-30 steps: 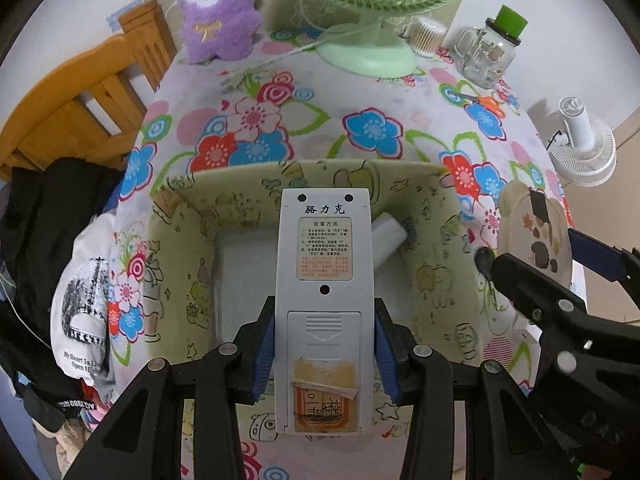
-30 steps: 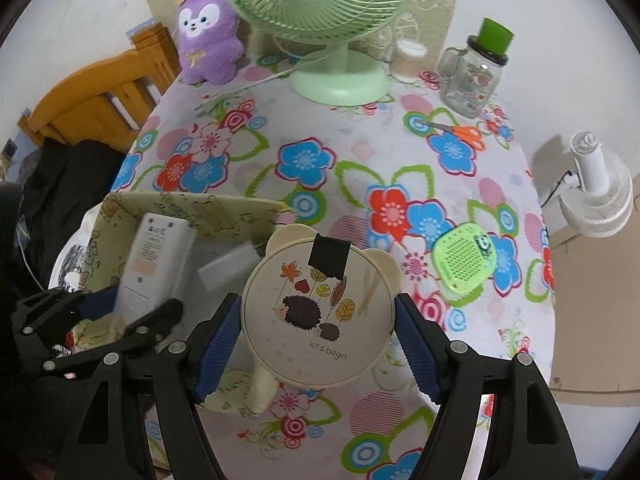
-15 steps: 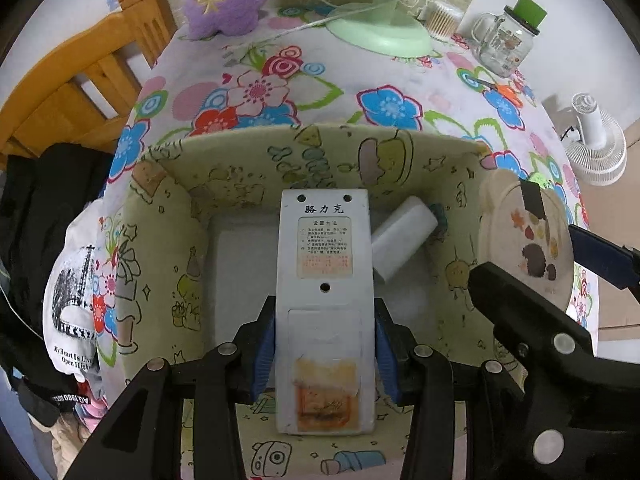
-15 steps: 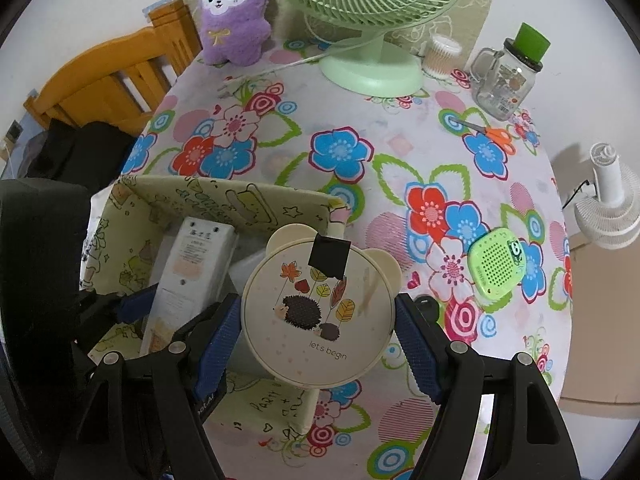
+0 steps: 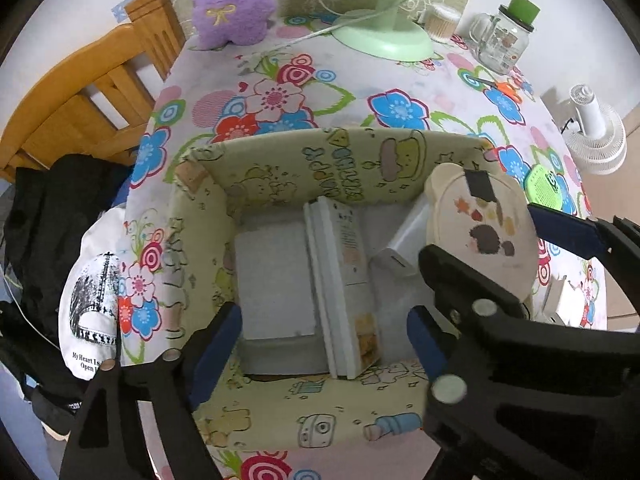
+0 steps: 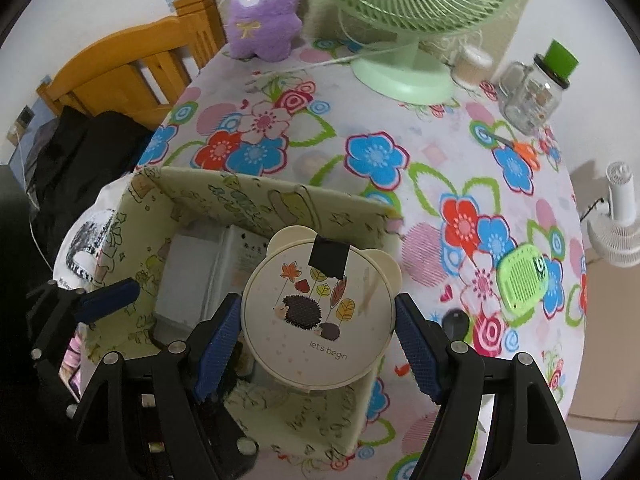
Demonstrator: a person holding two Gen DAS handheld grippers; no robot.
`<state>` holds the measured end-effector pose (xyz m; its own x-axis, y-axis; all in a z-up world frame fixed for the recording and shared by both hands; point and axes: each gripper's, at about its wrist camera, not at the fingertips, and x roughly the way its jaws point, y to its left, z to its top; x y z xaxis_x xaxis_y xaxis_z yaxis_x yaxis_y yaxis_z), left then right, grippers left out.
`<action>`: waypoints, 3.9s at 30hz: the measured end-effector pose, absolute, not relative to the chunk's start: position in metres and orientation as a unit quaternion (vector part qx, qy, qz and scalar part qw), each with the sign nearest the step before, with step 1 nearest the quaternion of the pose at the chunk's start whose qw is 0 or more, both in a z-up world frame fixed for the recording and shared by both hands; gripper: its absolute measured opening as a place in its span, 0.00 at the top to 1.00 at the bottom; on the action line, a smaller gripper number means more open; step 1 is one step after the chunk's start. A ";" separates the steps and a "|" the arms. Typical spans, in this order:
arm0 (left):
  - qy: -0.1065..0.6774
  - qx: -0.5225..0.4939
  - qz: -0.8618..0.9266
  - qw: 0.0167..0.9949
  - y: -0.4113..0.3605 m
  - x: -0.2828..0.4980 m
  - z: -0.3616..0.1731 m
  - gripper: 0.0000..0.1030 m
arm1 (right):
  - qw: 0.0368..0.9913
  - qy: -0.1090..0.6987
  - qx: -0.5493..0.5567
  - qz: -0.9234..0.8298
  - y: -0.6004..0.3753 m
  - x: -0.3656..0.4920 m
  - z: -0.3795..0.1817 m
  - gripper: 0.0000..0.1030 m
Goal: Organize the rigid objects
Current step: 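Lower the device into the yellow box and open the left tool while the right tool drops the coaster inside, then withdraw both tools from the box toward the white plug charger and white puck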
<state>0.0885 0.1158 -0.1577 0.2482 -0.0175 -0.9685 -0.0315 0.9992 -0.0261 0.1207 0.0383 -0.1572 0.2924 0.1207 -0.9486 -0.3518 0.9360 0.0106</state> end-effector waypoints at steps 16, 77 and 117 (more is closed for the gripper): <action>0.611 0.002 -0.018 0.792 0.102 0.083 -0.151 0.09 | 0.794 0.590 -0.058 0.138 0.016 0.112 -0.154 0.12; 0.547 0.022 -0.028 0.836 -0.047 0.058 -0.077 0.08 | 0.840 0.529 -0.034 0.116 -0.161 0.079 -0.080 0.12; 0.587 0.010 -0.042 0.809 -0.103 0.077 -0.150 0.08 | 0.815 0.568 -0.047 0.108 -0.244 0.096 -0.149 0.12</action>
